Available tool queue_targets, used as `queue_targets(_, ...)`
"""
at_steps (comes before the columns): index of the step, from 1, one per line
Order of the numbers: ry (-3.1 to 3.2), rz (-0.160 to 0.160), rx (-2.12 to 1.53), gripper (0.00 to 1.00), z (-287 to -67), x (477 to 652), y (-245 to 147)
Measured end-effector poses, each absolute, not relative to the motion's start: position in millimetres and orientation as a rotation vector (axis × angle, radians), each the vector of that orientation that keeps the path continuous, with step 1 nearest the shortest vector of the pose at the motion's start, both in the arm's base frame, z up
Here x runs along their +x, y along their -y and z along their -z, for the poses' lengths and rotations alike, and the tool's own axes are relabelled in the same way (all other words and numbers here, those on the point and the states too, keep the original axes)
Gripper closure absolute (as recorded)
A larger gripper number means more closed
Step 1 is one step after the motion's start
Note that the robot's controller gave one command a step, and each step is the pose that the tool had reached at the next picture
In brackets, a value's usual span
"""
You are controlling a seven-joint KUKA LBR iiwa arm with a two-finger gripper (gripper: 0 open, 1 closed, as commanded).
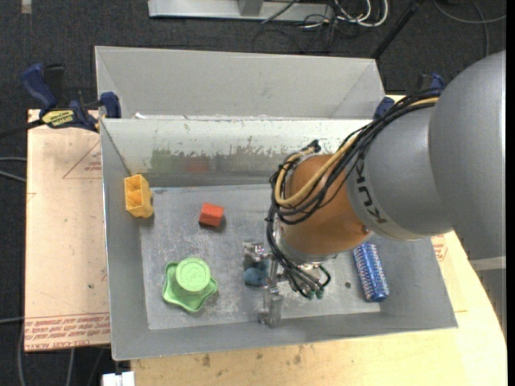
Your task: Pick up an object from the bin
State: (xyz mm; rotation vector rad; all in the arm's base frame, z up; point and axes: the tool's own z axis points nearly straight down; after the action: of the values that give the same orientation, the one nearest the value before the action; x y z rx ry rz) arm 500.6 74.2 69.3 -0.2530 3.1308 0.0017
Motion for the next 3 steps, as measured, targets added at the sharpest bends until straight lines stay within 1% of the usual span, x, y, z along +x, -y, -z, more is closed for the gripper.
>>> queue_targets(1, -3.129, -0.002, -0.242, 0.00, -70.0, 521.6, -65.3)
queue_targets(2, -3.130, -0.002, -0.243, 1.00, -70.3, 521.0, -65.6)
queue_targets(3, -3.130, -0.003, -0.239, 1.00, -81.8, 521.5, -65.9)
